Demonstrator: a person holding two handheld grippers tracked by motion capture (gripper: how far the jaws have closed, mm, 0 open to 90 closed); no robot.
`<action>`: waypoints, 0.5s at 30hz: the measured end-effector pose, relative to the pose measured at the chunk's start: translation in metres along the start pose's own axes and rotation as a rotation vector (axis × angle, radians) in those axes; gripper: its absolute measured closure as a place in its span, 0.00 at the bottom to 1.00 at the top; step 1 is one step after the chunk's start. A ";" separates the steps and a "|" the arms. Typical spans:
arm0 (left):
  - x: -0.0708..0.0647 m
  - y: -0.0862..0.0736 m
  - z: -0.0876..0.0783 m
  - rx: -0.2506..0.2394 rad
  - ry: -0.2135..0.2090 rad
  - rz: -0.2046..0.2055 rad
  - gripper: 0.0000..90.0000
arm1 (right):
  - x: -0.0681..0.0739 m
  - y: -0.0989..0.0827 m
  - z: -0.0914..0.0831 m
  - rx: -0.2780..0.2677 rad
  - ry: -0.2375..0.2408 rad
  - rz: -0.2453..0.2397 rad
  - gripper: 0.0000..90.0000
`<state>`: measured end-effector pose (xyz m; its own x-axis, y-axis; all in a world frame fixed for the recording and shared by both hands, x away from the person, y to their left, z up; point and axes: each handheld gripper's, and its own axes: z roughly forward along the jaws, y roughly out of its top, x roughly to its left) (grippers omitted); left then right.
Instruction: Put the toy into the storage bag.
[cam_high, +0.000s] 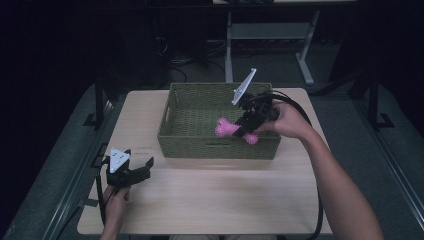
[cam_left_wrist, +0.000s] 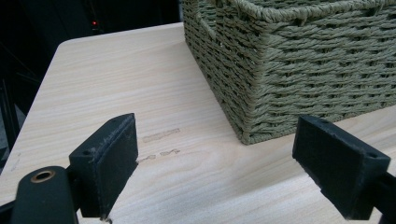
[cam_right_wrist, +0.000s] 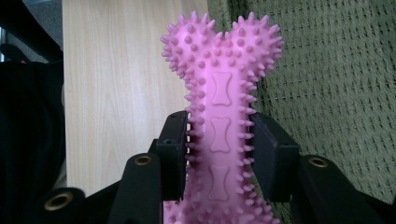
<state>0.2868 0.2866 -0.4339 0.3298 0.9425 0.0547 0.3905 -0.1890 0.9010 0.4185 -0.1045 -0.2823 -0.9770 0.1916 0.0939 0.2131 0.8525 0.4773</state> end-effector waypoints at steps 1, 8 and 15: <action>0.000 0.000 0.000 0.002 0.001 -0.001 0.15 | -0.002 0.001 0.000 0.004 -0.002 -0.002 0.65; 0.000 0.000 0.000 0.005 0.001 -0.002 0.15 | -0.011 0.006 0.002 0.003 -0.002 0.003 0.65; 0.000 0.000 0.001 0.002 0.001 -0.002 0.15 | -0.020 0.006 0.005 0.007 0.003 0.017 0.65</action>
<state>0.2875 0.2866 -0.4343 0.3283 0.9430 0.0538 0.3924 -0.1880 0.9004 0.4392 -0.1006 -0.2854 -0.9733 0.2042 0.1048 0.2294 0.8526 0.4695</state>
